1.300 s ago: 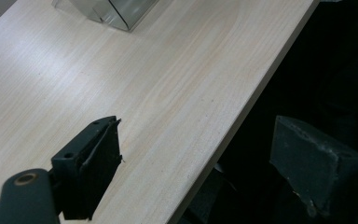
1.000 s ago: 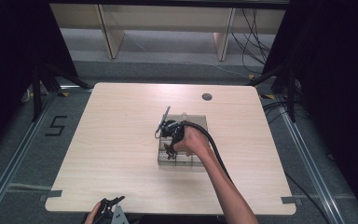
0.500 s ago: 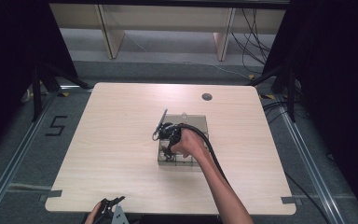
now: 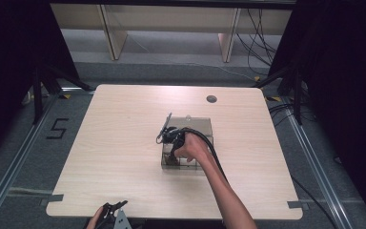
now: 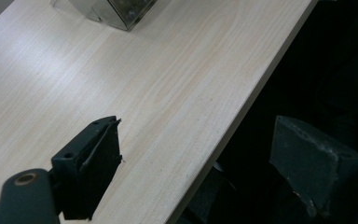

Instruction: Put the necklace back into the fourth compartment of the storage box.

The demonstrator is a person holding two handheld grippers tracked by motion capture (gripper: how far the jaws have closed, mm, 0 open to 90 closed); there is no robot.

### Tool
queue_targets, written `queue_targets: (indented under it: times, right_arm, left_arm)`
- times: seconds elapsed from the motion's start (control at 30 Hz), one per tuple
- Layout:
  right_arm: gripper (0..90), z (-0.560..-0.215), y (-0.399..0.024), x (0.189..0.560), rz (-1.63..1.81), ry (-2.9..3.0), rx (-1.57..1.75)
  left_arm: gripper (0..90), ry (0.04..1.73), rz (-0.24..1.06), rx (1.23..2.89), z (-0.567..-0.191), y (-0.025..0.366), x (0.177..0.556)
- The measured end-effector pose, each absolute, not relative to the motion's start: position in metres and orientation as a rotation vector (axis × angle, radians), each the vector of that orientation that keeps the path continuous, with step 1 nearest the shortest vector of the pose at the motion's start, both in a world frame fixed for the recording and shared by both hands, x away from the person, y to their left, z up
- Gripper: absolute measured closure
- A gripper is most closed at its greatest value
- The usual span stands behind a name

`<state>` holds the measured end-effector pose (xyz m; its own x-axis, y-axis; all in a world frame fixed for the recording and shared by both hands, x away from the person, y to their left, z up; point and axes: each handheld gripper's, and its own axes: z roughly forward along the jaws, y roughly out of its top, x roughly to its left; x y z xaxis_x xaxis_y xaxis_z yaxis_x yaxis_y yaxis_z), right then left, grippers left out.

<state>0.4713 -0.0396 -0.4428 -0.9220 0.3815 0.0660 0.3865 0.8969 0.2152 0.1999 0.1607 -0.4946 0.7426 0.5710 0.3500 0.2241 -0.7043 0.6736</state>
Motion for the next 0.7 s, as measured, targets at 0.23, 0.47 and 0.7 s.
queue_targets:
  times: [0.23,0.47,0.7]
  right_arm:
    - [71.8,-0.426,-0.052,0.471,-0.42,-3.038,-0.688]
    - [69.2,-0.417,-0.063,0.47,-0.463,-3.028,-0.725]
    - [66.6,-0.41,-0.07,0.467,-0.481,-3.039,-0.742]
  left_arm:
    - [15.4,0.593,0.734,2.329,-0.495,0.16,0.2]
    - [15.4,0.597,0.737,2.321,-0.495,0.16,0.2]
    - [15.4,0.598,0.736,2.321,-0.496,0.16,0.2]
